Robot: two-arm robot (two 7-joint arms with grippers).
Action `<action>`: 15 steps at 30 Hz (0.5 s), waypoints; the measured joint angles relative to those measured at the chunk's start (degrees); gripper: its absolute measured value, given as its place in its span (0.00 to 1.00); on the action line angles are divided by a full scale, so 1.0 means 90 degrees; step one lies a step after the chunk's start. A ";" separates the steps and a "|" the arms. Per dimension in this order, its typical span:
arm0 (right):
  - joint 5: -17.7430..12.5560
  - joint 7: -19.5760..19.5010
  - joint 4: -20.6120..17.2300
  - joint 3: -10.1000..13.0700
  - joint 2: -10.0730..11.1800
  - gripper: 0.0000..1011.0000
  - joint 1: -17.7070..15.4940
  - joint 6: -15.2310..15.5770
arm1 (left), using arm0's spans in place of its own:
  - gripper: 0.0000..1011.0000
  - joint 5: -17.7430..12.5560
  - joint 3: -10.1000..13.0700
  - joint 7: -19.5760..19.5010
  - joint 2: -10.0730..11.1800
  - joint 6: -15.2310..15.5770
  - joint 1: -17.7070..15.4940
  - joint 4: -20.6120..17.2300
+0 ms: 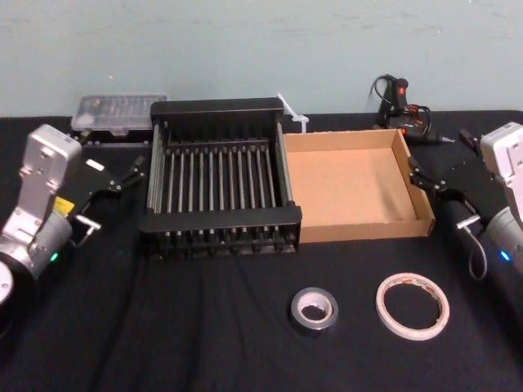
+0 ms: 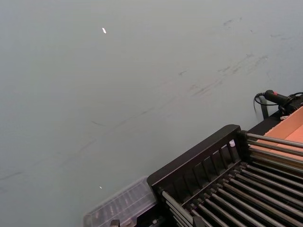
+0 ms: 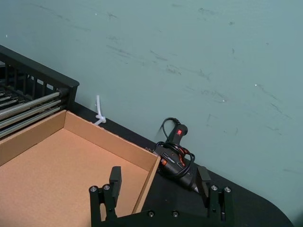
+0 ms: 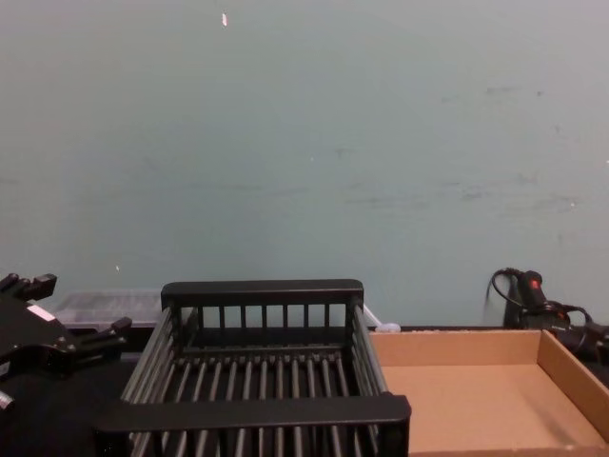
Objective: Pick up the white tape and place it into the black box , Pick up the silver tape and place it into the brown box.
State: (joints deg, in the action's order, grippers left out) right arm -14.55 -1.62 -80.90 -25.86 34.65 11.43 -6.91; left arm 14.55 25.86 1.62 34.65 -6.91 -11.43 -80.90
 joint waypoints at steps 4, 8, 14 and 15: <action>0.0000 0.0000 0.0000 0.0000 0.0000 0.99 0.0000 0.0000 | 0.99 0.0000 0.0000 0.0000 0.0000 0.0000 0.0000 0.0000; 0.0000 0.0000 0.0000 0.0000 0.0000 0.99 0.0000 0.0000 | 0.99 0.0000 0.0000 0.0000 0.0000 0.0000 0.0000 0.0000; 0.0000 0.0000 0.0000 0.0000 0.0000 0.99 0.0000 0.0000 | 0.99 0.0000 0.0000 0.0000 0.0000 0.0000 0.0000 0.0000; 0.0000 0.0000 0.0000 0.0000 0.0000 0.99 0.0000 0.0000 | 0.99 0.0000 0.0000 0.0000 0.0000 0.0000 0.0000 0.0001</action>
State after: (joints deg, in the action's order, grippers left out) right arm -14.55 -1.62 -80.90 -25.86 34.65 11.43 -6.91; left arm 14.55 25.86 1.62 34.65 -6.91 -11.43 -80.90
